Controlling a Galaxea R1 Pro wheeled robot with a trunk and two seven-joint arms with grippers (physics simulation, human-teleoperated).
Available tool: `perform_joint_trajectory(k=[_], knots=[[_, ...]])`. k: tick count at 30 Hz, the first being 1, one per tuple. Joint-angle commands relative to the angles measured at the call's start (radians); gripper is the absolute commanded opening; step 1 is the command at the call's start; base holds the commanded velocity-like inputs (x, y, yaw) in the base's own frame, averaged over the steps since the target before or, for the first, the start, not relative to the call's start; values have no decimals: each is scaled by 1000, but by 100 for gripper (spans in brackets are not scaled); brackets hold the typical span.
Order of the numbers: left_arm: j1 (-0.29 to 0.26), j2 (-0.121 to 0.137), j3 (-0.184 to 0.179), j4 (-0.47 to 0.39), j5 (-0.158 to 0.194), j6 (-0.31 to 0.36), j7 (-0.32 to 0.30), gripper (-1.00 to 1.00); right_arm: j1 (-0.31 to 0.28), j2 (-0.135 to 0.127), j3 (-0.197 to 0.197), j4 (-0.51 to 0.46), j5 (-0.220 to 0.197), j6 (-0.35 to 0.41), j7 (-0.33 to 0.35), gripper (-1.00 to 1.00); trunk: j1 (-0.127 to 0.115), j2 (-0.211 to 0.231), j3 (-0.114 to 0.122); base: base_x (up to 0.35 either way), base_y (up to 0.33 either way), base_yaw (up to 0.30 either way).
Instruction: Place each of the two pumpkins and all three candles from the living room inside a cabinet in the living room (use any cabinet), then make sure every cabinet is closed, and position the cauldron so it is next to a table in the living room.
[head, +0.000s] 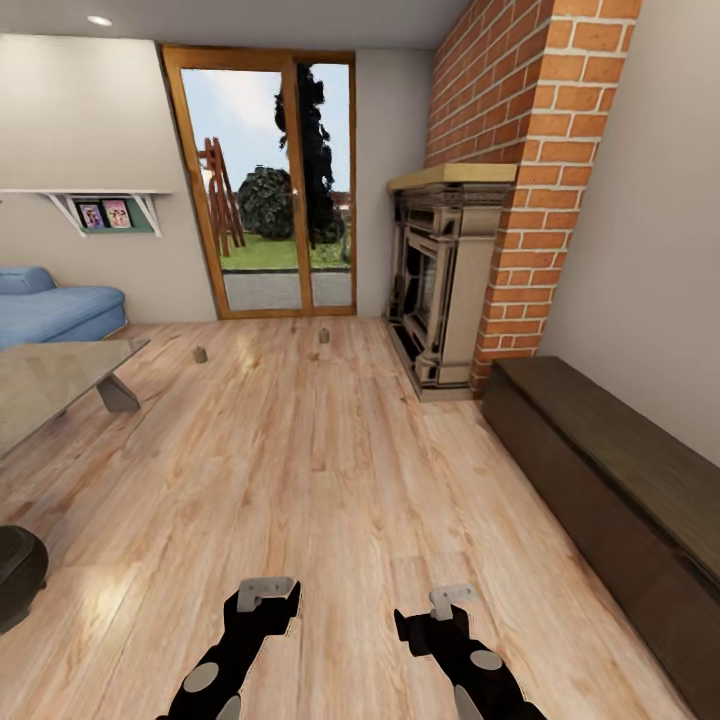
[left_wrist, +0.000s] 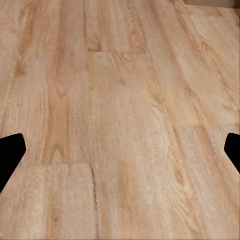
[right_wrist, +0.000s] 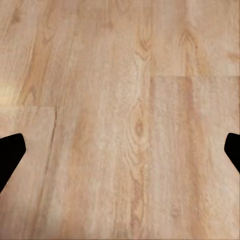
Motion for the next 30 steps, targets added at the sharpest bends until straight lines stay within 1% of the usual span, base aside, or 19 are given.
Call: perform_joint_trajectory(k=[1, 7, 21, 30], knots=[[-1, 1, -4, -2, 6, 2, 8, 100, -1, -1, 4, -2, -10, 3, -10, 100, 0, 0, -1, 217, 270, 41], [-1, 1, -5, -1, 6, 2, 8, 100, -1, -1, 3, 0, -10, -27, -9, 100, 0, 0, -1, 255, 235, 14], [-2, -1, -5, 1, 4, 4, 10, 100, -1, -1, 3, 0, -10, -39, -10, 100, 0, 0, -1, 296, 185, 1], [-2, -2, -5, 2, 3, 5, 15, 100, -1, -2, 3, -1, -11, -69, -9, 100, 0, 0, -1, 302, 174, 0]])
